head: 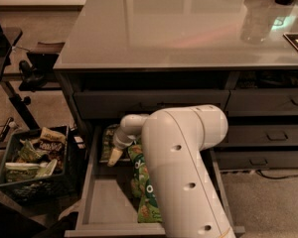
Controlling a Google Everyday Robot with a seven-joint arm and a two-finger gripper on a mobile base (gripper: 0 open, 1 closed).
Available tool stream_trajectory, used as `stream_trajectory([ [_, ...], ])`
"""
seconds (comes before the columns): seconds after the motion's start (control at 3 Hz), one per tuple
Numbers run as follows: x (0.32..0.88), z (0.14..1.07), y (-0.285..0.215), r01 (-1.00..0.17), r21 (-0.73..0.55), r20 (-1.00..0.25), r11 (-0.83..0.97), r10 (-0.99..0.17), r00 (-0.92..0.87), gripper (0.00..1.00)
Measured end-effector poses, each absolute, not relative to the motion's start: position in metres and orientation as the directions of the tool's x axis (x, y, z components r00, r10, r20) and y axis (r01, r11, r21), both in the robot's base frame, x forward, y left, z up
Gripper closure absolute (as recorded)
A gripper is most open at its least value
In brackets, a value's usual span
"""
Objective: Pick green jalapeno chip bag from middle drawer and place on counter
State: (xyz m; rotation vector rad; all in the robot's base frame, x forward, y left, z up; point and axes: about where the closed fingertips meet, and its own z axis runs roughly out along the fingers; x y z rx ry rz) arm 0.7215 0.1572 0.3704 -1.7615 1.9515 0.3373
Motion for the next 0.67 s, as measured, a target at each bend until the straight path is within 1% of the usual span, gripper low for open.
stream_trajectory([
  [0.33,0.7236,0.3623,0.1562,-0.979,-0.135,-0.496,0.149,-0.866,-0.063,0.00],
  [0.67,0.7251,0.3555,0.1553,-0.980,-0.127,-0.494,0.156,-0.866,-0.074,0.16],
])
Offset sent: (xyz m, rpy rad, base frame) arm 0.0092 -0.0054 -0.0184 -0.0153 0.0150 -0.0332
